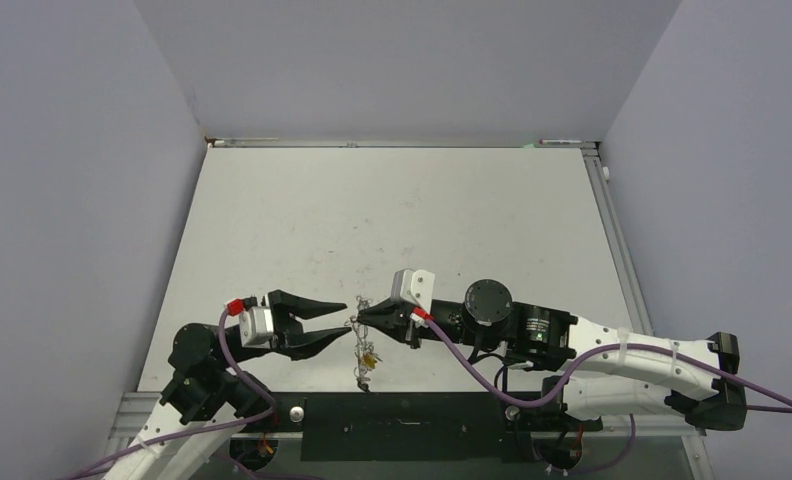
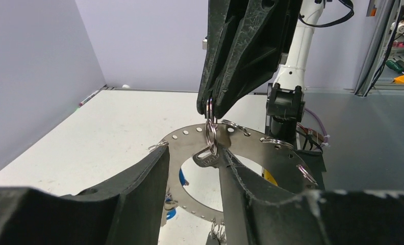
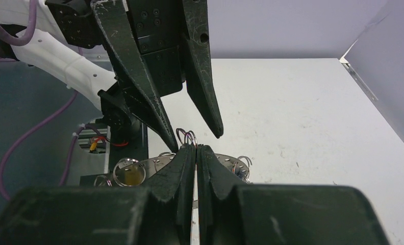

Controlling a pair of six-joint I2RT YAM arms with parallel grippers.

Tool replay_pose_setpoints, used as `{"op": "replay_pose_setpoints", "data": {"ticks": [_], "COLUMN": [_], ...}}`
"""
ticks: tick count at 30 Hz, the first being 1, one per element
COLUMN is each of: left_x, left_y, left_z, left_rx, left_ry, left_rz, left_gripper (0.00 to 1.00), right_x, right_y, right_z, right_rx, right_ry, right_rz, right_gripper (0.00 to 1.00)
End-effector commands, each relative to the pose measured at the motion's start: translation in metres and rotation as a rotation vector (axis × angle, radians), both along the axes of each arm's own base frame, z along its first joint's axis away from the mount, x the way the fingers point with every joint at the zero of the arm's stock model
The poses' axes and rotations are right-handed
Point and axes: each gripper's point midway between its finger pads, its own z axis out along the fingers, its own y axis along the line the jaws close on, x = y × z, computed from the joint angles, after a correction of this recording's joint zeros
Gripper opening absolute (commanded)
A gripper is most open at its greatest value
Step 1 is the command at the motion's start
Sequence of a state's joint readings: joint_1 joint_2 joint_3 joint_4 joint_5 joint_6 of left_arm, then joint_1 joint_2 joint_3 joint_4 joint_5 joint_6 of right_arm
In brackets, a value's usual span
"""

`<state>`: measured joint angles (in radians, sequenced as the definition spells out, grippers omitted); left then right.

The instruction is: Put the keys on the keyring

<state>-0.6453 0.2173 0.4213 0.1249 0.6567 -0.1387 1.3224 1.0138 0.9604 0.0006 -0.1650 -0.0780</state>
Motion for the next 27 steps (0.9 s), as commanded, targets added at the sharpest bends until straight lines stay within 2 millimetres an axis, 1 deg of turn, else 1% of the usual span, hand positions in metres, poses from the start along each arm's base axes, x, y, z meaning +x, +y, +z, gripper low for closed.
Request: {"op": "replay_pose_setpoints", "data": {"ticks": [1,8,25,27], "left_x": [-0.0065,-0.0065,-0.0084,-0.0078], "left_y": [-0.0005,-0.0014,-0.0035,-0.0037], "left_z": [0.0153,0.0149,0.0121,0.0110], "left_rx": [-0.040,-0.043,-0.042,-0.039], "left_ry": [-0.028,-0.026,-0.016,-0.015], "left_rz": [-0.037,-0.042,-0.064,-0.062], "left_gripper": [0.37,0.35,0.35,0.33], "right_x": [-0.0030,-0.0044,-0.0033,-0.0027], "right_y": [0.0052,0.0064,0.0113,0.0120], "right_z": [0.0352,0.0301,0.0265,0.0264], "right_rx": [0.118,0.110,0.117,0.118], "right_ry": [-0.029,-0.019,-0.013,-0.013], "right_rz": [0.028,0.035,0.033,0.032], "right_gripper": [0.05,0.05,0.05,0.05]}}
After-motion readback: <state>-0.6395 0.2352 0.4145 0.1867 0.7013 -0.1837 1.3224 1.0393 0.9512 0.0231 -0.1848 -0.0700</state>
